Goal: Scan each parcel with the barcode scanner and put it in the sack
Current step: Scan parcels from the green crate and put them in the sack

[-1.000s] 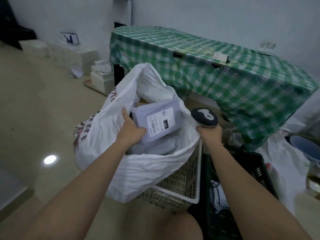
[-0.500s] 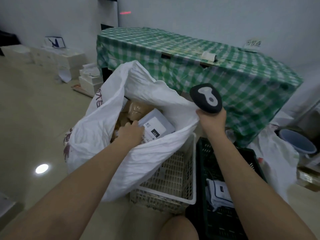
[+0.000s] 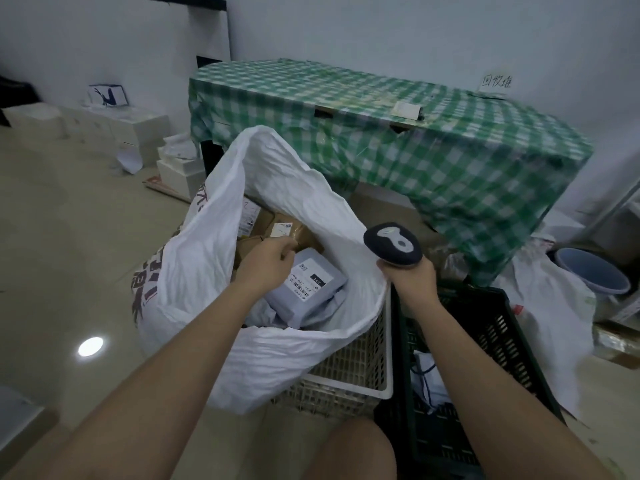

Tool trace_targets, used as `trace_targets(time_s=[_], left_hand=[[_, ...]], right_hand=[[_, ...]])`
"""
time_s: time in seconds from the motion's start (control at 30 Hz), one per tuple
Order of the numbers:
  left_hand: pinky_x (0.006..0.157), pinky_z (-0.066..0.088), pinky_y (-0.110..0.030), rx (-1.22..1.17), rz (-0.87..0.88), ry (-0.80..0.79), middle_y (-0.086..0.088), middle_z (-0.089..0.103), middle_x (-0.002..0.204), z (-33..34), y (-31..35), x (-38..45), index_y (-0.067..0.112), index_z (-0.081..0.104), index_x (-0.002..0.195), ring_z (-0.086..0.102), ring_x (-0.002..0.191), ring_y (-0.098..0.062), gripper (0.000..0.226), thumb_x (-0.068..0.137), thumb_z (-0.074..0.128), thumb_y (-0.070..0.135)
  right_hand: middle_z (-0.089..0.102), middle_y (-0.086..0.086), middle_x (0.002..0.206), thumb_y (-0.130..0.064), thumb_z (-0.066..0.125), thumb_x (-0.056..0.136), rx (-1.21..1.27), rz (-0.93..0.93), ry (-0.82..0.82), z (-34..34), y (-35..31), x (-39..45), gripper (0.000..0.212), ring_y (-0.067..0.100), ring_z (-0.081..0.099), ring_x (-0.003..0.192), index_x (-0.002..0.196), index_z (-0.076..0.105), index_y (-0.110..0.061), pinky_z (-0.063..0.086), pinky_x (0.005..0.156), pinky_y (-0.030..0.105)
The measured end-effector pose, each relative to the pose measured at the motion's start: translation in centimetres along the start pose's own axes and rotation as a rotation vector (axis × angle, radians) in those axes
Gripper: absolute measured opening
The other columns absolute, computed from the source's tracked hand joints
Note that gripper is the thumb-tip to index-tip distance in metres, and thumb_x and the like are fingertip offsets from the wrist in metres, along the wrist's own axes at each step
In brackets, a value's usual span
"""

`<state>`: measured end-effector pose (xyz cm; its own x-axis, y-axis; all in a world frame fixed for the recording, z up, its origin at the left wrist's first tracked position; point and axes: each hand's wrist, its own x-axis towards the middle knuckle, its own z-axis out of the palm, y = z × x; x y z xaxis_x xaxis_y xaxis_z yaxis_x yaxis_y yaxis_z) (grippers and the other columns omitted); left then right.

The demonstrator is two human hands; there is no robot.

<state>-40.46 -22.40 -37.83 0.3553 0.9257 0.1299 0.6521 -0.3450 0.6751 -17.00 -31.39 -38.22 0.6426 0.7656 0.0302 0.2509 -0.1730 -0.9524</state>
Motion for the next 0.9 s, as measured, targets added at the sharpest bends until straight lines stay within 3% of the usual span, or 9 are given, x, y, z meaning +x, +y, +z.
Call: trace_targets(time_s=[0.1, 0.23, 0.37, 0.47, 0.53, 0.67, 0.77, 0.9], left_hand=[[0.091, 0.043, -0.027, -0.145, 0.013, 0.01, 0.003, 0.062, 0.124, 0.8, 2.6, -0.7, 0.017, 0.059, 0.127, 0.057, 0.112, -0.014, 0.03, 0.098, 0.049, 0.019], [0.09, 0.044, -0.024, -0.36, 0.051, 0.005, 0.002, 0.063, 0.116, 2.9, 7.0, -1.1, 0.018, 0.062, 0.12, 0.057, 0.107, -0.011, 0.024, 0.099, 0.05, 0.019], [0.084, 0.042, -0.018, -0.443, 0.168, -0.027, 0.005, 0.063, 0.11, 6.6, 12.7, -1.5, 0.019, 0.063, 0.115, 0.056, 0.1, -0.007, 0.021, 0.099, 0.051, 0.018], [0.082, 0.04, -0.017, -0.457, 0.193, -0.122, 0.008, 0.06, 0.106, 11.1, 16.3, -1.7, 0.019, 0.062, 0.117, 0.054, 0.097, -0.005, 0.022, 0.099, 0.05, 0.019], [0.079, 0.04, -0.017, -0.469, 0.152, -0.199, 0.008, 0.058, 0.105, 15.0, 17.7, -1.5, 0.02, 0.06, 0.12, 0.054, 0.097, -0.006, 0.023, 0.099, 0.049, 0.021], [0.079, 0.04, -0.021, -0.424, 0.0, -0.399, 0.002, 0.059, 0.119, 24.8, 18.0, -0.1, 0.019, 0.054, 0.126, 0.055, 0.103, -0.012, 0.028, 0.101, 0.046, 0.024], [0.081, 0.039, -0.024, -0.357, -0.132, -0.541, -0.001, 0.055, 0.127, 33.0, 16.5, 1.1, 0.016, 0.047, 0.134, 0.053, 0.102, -0.014, 0.035, 0.1, 0.046, 0.024], [0.072, 0.041, -0.026, -0.261, -0.265, -0.683, -0.006, 0.061, 0.11, 44.3, 12.4, 2.8, 0.006, 0.055, 0.117, 0.055, 0.091, -0.019, 0.026, 0.097, 0.047, 0.02]], right_hand=[[0.065, 0.006, 0.1, -0.004, 0.078, 0.075, 0.09, 0.04, -0.009, -0.9, -0.1, -0.4, 0.037, 0.021, 0.062, 0.098, 0.11, 0.065, -0.003, 0.052, 0.09, 0.039], [0.068, 0.009, 0.104, -0.001, 0.078, 0.074, 0.13, 0.075, -0.065, -3.1, 0.3, -0.9, 0.041, 0.021, 0.064, 0.095, 0.113, 0.065, -0.002, 0.055, 0.085, 0.036], [0.065, 0.004, 0.104, -0.001, 0.078, 0.076, 0.129, 0.093, -0.015, -7.4, 2.7, -0.7, 0.041, 0.018, 0.062, 0.096, 0.115, 0.063, -0.002, 0.053, 0.085, 0.033], [0.066, 0.013, 0.114, -0.003, 0.077, 0.078, 0.118, 0.119, 0.09, -11.3, 6.1, -0.3, 0.046, 0.028, 0.063, 0.104, 0.12, 0.061, 0.001, 0.052, 0.08, 0.033], [0.066, 0.02, 0.115, -0.005, 0.076, 0.079, 0.085, 0.162, 0.161, -13.9, 8.7, -0.1, 0.043, 0.032, 0.063, 0.105, 0.119, 0.062, 0.003, 0.05, 0.077, 0.032], [0.062, 0.013, 0.122, -0.004, 0.073, 0.081, 0.043, 0.25, 0.258, -18.3, 14.3, 1.1, 0.045, 0.025, 0.058, 0.111, 0.124, 0.059, 0.002, 0.044, 0.079, 0.026], [0.061, 0.011, 0.122, -0.006, 0.07, 0.084, 0.038, 0.316, 0.3, -19.7, 19.7, 3.1, 0.043, 0.017, 0.055, 0.099, 0.125, 0.057, 0.0, 0.042, 0.068, 0.012], [0.062, 0.002, 0.097, -0.005, 0.069, 0.085, 0.108, 0.453, 0.37, -19.7, 28.1, 6.6, 0.027, 0.014, 0.056, 0.084, 0.11, 0.061, -0.005, 0.042, 0.075, 0.026]])
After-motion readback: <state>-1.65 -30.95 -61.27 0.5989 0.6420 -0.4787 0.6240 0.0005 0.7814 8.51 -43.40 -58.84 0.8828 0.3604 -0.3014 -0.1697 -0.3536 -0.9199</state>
